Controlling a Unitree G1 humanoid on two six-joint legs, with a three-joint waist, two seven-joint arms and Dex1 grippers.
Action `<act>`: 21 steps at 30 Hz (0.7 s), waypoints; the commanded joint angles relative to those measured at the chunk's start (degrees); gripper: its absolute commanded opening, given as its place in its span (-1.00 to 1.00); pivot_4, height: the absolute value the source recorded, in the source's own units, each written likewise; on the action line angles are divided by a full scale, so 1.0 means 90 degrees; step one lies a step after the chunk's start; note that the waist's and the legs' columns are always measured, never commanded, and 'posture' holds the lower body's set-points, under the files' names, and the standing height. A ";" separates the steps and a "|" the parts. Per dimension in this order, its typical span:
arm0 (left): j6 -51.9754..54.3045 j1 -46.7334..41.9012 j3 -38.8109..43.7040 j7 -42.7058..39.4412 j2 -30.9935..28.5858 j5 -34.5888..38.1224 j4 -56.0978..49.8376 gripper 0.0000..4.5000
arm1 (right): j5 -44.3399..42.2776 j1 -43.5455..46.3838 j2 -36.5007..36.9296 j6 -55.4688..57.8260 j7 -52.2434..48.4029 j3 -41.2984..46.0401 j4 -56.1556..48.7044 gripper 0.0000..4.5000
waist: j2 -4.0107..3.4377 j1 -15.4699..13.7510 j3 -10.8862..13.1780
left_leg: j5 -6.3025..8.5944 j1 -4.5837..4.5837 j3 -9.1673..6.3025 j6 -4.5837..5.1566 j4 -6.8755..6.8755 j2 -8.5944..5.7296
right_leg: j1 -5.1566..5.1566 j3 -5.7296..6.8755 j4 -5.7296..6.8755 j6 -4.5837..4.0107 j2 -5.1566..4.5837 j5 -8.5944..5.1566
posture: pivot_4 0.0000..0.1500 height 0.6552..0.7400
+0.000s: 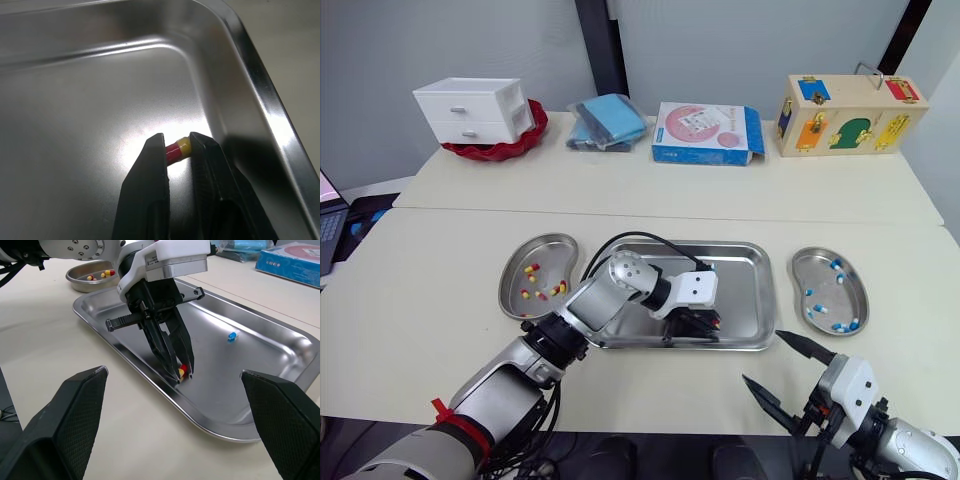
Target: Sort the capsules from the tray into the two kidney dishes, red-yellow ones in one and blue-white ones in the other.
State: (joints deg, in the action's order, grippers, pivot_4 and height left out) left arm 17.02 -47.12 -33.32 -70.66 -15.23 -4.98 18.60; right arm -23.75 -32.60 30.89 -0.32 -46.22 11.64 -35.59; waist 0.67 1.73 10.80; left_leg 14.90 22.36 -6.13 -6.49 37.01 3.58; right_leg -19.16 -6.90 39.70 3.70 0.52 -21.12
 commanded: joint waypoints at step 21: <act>0.2640 0.0787 0.1811 0.0307 -0.1977 0.1002 -0.2675 -0.85 | -0.0254 0.0484 0.0242 -0.1163 -0.1360 -0.0779 0.0413 1.00 | -0.0003 0.0018 0.0000 | -0.0001 -0.0002 -0.0002 0.0000 0.0001 0.0004 | -0.0003 0.0001 0.0009 0.0000 0.0002 -0.0001 | 1.00 1.00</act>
State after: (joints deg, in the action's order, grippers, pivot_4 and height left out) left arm 38.58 -40.57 -19.65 -69.19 -31.75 3.02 -2.07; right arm -25.02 -28.48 31.90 -9.64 -56.62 5.11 -31.24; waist 0.64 1.89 10.81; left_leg 14.89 22.33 -6.14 -6.49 37.02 3.61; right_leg -19.19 -6.91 39.79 3.70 0.53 -21.13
